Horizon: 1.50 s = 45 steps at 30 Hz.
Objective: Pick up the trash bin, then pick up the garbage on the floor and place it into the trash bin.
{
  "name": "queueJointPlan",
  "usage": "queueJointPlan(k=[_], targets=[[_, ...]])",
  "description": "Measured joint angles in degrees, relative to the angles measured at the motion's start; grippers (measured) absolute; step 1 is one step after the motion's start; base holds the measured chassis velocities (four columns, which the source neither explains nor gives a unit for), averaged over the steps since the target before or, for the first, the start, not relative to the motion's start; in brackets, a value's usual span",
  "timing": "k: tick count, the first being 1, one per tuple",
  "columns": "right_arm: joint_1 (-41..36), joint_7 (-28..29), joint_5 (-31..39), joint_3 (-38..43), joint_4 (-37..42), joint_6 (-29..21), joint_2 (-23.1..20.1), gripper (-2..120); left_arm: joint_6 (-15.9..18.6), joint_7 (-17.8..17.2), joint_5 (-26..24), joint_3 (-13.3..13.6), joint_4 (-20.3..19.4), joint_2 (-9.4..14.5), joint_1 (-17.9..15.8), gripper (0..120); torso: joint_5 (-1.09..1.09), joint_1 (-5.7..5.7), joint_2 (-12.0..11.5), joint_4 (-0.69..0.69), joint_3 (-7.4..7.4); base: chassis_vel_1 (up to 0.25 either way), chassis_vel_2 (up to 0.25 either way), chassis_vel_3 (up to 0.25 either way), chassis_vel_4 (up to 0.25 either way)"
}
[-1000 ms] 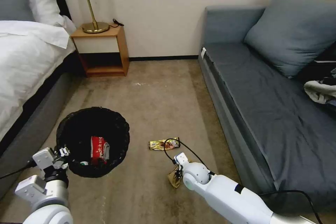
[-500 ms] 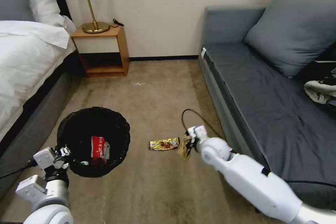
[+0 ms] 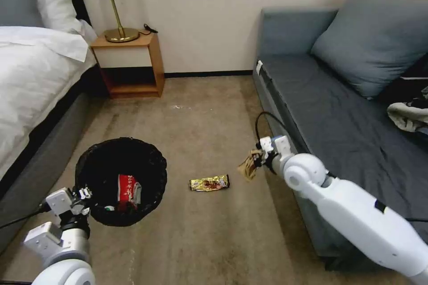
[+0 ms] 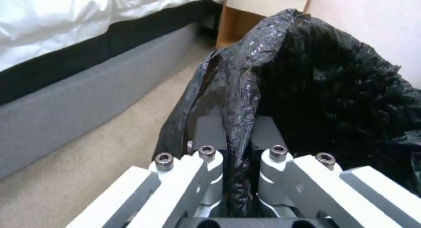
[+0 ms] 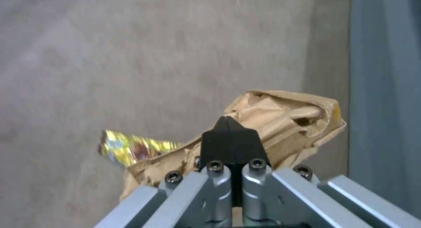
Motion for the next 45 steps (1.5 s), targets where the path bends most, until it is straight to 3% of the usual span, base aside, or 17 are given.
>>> queueJointPlan(k=[8,11,17,19,29,45], targets=[[10.7,1.2,7.0,-4.2,5.7,0.0,-1.7,0,0.3,0.0,0.0,0.1,0.2,-0.2,-0.2,6,0.0,0.0,0.0,0.0,0.0,0.0,0.0,0.0,0.0],[17.9,2.3,10.3,-7.6,7.3,0.0,0.6,0,0.4,1.7,0.8,-0.1,0.5,-0.4,-0.3,6,-0.01,0.0,0.0,0.01,0.0,0.0,0.0,0.0,0.0],[21.8,2.9,11.6,-10.2,7.6,0.0,3.2,0,0.4,2.4,1.1,-0.1,0.5,-0.8,-0.3,6,-0.02,0.0,0.0,0.01,0.0,0.0,0.0,0.0,0.0],[25.0,3.5,12.5,-13.6,7.4,0.0,7.2,0,0.7,2.5,1.2,-0.2,0.3,-1.0,-0.3,6,-0.02,0.0,0.0,0.01,0.0,0.0,0.0,0.0,0.0],[28.2,5.5,12.7,-21.7,5.5,0.0,17.1,0,1.2,2.5,1.2,-0.5,-0.2,-1.7,-0.5,6,-0.02,0.0,0.0,0.01,0.0,0.0,0.0,0.0,0.0],[28.1,6.0,10.2,-28.9,1.4,-0.1,25.8,0,2.0,2.1,0.2,-0.3,0.5,-1.7,-1.9,6,-0.01,0.0,0.0,0.0,0.0,0.0,0.0,0.0,0.0]])
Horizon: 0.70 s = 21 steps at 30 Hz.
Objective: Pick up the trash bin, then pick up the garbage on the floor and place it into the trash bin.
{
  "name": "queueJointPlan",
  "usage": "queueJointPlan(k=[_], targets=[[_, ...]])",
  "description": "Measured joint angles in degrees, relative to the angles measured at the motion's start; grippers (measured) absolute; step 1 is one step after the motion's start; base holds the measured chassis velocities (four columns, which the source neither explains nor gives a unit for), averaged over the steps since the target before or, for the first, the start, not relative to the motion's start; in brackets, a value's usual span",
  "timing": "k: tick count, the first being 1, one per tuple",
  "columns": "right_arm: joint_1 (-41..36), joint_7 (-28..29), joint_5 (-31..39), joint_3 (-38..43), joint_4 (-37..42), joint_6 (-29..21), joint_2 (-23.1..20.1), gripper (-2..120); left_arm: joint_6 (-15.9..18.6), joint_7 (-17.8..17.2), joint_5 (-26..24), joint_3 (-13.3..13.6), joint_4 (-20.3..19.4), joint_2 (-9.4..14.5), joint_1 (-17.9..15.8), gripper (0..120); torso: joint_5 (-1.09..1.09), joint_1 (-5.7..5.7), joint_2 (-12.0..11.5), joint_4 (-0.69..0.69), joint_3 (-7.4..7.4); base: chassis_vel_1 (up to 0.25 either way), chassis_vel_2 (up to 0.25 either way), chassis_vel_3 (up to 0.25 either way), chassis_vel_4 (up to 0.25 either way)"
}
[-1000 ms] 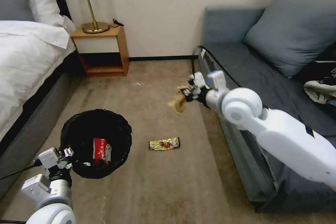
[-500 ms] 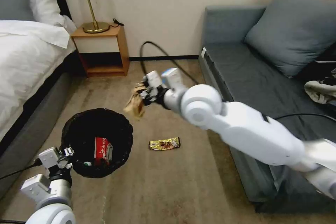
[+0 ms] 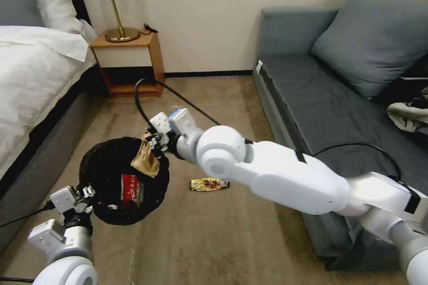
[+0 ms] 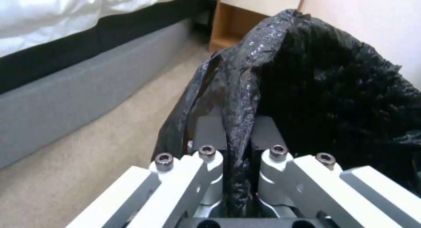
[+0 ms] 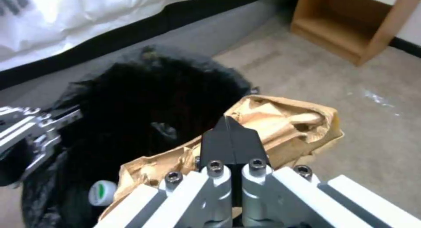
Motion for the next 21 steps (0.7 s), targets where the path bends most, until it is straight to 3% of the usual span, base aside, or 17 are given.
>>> queueJointPlan(k=[16,21], targets=[[-3.0,-0.3,-4.6,-5.1,-7.9,0.0,10.5,0,0.5,-0.1,-0.5,0.1,-1.1,-0.8,0.1,6,0.0,0.0,0.0,0.01,0.0,0.0,0.0,0.0,0.0],[-4.5,-1.0,-6.3,-5.8,-10.1,0.0,11.9,0,0.5,-0.2,-0.5,0.1,-1.6,-0.8,0.4,6,0.0,0.0,0.0,0.01,0.0,0.0,0.0,0.0,0.0]])
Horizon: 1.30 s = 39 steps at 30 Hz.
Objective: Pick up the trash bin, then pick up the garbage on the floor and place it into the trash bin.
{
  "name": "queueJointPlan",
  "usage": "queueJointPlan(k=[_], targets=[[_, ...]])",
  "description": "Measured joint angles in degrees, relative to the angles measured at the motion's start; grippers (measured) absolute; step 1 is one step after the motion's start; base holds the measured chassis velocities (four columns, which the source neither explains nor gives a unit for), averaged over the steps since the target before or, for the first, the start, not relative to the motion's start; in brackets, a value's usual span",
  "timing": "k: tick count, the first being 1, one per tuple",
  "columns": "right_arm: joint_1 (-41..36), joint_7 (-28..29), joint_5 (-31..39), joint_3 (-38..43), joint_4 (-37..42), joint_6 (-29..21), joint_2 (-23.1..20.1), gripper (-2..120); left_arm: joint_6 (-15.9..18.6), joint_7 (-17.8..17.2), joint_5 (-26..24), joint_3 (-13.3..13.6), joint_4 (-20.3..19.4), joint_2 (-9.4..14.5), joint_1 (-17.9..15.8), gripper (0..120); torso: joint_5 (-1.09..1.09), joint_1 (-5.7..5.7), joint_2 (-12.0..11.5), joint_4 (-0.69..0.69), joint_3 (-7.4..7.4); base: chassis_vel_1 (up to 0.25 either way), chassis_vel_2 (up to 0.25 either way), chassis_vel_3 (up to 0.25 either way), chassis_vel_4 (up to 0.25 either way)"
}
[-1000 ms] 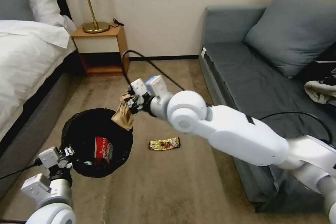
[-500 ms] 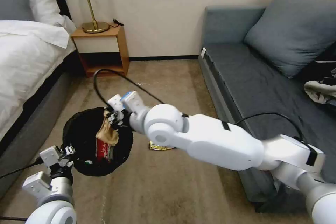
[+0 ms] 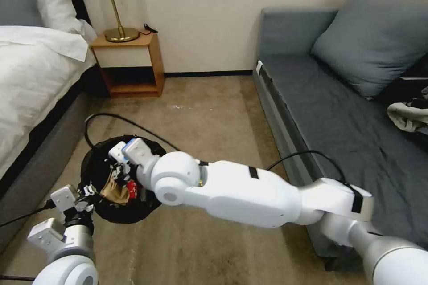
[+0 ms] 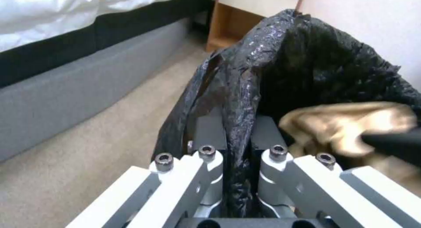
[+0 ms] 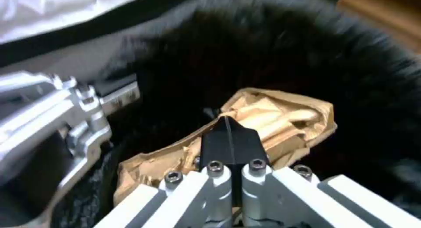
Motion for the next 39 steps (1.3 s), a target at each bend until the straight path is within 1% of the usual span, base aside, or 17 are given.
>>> queueJointPlan(k=[4,7,8,12,14,16,17,19,20,22,24,26,27,29,30,33,39], targets=[[-1.4,-1.3,-0.6,-0.2,0.1,1.1,-0.1,4,0.0,0.0,-0.3,-0.2,-0.5,0.4,0.3,6,0.01,0.0,0.0,-0.01,0.0,0.0,0.0,0.0,0.0],[-1.2,-1.5,-0.2,0.5,2.1,2.2,-1.2,17,0.0,-0.2,-0.8,-0.5,-0.7,0.7,0.4,6,0.01,0.0,0.0,-0.01,0.0,0.0,0.0,0.0,0.0],[-1.2,-1.5,-0.2,0.5,2.1,2.2,-1.2,17,0.0,-0.2,-0.8,-0.5,-0.7,0.7,0.4,6,0.01,0.0,0.0,-0.01,0.0,0.0,0.0,0.0,0.0],[0.1,-0.7,-0.1,2.6,3.2,3.4,-2.8,37,-0.1,-0.6,-1.3,-0.6,-0.8,1.0,0.7,6,0.01,0.0,0.0,-0.01,0.0,0.0,0.0,0.0,0.0],[0.1,-0.6,-0.1,2.9,3.4,3.7,-2.9,39,-0.1,-0.6,-1.3,-0.7,-0.8,1.0,0.7,6,0.01,0.0,0.0,-0.01,0.0,0.0,0.0,0.0,0.0],[-0.1,-0.7,-0.5,5.2,4.9,6.7,-4.7,51,-0.2,-0.8,-1.7,-1.1,-0.9,1.4,0.9,6,0.01,0.0,0.0,0.0,0.0,0.0,0.0,0.0,0.0],[-0.1,-0.7,-0.5,5.2,4.9,6.7,-4.7,51,-0.2,-0.8,-1.7,-1.1,-0.9,1.4,0.9,6,0.01,0.0,0.0,0.0,0.0,0.0,0.0,0.0,0.0],[-1.1,-1.9,-3.5,8.0,6.8,10.4,-7.4,60,-0.4,-0.9,-2.0,-1.5,-0.9,1.8,1.2,6,0.02,0.0,0.0,-0.01,0.0,0.0,0.0,0.0,0.0],[-1.1,-1.9,-3.5,8.0,6.8,10.4,-7.4,60,-0.4,-0.9,-2.0,-1.5,-0.9,1.8,1.2,6,0.02,0.0,0.0,-0.01,0.0,0.0,0.0,0.0,0.0],[-2.1,-2.9,-6.2,10.5,8.2,13.6,-9.8,69,-0.5,-1.0,-2.4,-1.8,-1.1,2.2,1.4,6,0.02,0.0,0.0,-0.01,0.0,0.0,0.0,0.0,0.0],[-3.8,-2.9,-9.3,13.6,10.0,17.6,-12.4,80,-0.6,-1.1,-2.8,-2.3,-1.2,2.5,1.5,6,0.03,0.0,0.0,-0.01,0.0,0.0,0.0,0.0,0.0],[-4.4,-2.9,-10.3,14.5,10.4,18.8,-13.0,82,-0.6,-1.2,-2.9,-2.4,-1.2,2.6,1.5,6,0.02,0.0,0.0,-0.01,0.0,0.0,0.0,0.0,0.0],[-6.5,-3.2,-13.9,16.7,11.5,22.7,-15.0,88,-0.6,-1.5,-3.4,-2.6,-1.4,2.7,1.4,6,0.02,0.0,0.0,-0.01,0.0,0.0,0.0,0.0,0.0],[-10.3,-3.3,-19.9,19.4,12.5,27.4,-17.3,96,-0.6,-1.7,-4.0,-3.0,-1.7,2.9,1.4,6,0.03,0.0,0.0,-0.01,0.0,0.0,0.0,0.0,0.0],[-10.3,-3.3,-19.9,19.4,12.5,27.4,-17.3,96,-0.6,-1.7,-4.0,-3.0,-1.7,2.9,1.4,6,0.03,0.0,0.0,-0.01,0.0,0.0,0.0,0.0,0.0],[-16.8,-2.9,-28.6,24.2,14.5,33.7,-21.0,100,-0.7,-1.8,-4.4,-3.4,-2.0,3.0,1.8,6,0.04,0.0,0.0,-0.02,0.0,0.0,0.0,0.0,0.0],[-24.4,-3.0,-33.9,31.0,17.2,39.3,-23.5,100,-0.7,-1.9,-4.6,-3.3,-2.3,2.7,1.5,6,0.04,0.0,0.0,-0.02,0.0,0.0,0.0,0.0,0.0]])
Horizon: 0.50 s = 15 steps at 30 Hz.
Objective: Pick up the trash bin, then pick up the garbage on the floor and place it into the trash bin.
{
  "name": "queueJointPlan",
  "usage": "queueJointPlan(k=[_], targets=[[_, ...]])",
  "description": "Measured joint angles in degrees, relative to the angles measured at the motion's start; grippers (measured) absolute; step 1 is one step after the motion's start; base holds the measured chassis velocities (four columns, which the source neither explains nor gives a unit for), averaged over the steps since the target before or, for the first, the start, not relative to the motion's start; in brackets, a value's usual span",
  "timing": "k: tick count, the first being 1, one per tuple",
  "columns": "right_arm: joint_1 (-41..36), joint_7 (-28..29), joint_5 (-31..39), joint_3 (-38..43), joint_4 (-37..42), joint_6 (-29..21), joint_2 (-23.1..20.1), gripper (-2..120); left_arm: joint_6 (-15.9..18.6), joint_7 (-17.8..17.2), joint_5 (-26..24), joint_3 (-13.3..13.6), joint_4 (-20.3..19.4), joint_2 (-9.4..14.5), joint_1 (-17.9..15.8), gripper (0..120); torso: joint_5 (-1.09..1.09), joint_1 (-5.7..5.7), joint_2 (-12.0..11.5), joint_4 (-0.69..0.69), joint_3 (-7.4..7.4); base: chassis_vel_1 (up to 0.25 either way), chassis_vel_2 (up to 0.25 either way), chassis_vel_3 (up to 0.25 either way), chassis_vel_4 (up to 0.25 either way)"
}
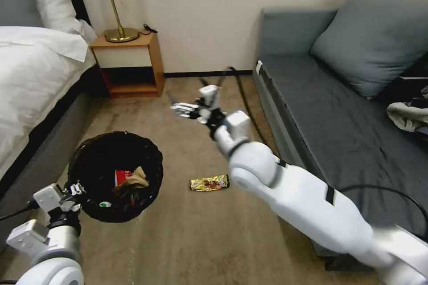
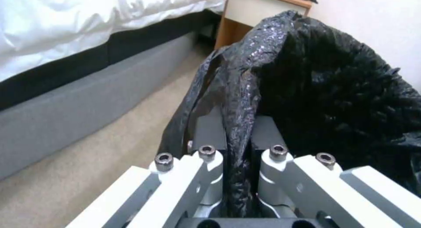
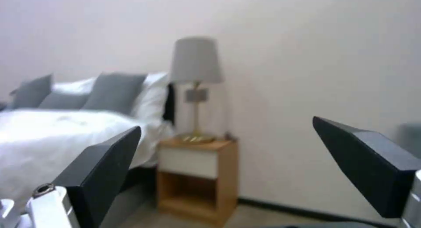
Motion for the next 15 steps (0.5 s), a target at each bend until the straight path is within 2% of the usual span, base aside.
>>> queueJointPlan(k=[2,4,7,9,11,12,15], targets=[[-3.7,-0.8,-2.3,3.5,1.2,1.7,-0.5,100,0.0,0.0,0.0,0.1,0.0,-0.2,-0.1,6,0.0,0.0,0.0,0.02,0.0,0.0,0.0,0.0,0.0],[-10.6,-2.2,-5.8,8.3,3.4,4.0,-0.9,100,0.0,0.0,0.0,0.1,-0.6,-0.5,0.1,6,0.0,0.0,0.0,0.02,0.0,0.0,0.0,0.0,0.0],[-14.0,-2.9,-7.8,10.5,4.5,5.0,-1.1,100,0.0,0.0,0.0,0.1,-0.9,-0.6,0.2,6,0.0,0.0,0.0,0.01,0.0,0.0,0.0,0.0,0.0],[-20.1,-4.9,-11.6,14.9,6.4,7.4,-1.1,100,0.1,-0.1,-0.1,0.0,-1.6,-0.9,0.3,6,-0.01,0.0,0.0,0.0,0.0,0.0,0.0,0.0,0.0],[-20.3,-5.0,-11.8,15.1,6.4,7.5,-1.1,100,0.1,-0.1,-0.1,0.0,-1.6,-0.9,0.3,6,-0.01,0.0,0.0,0.0,0.0,0.0,0.0,0.0,0.0],[-24.0,-6.6,-14.2,17.9,7.3,9.1,-0.5,100,0.7,-0.4,-0.5,-0.2,-2.2,-1.4,0.4,6,-0.02,0.0,0.0,0.01,0.0,0.0,0.0,0.0,0.0],[-27.2,-7.4,-16.2,20.2,8.0,10.0,0.3,100,1.2,-0.7,-0.8,-0.2,-2.7,-1.9,0.7,6,-0.02,0.0,0.0,0.02,0.0,0.0,0.0,0.0,0.0]])
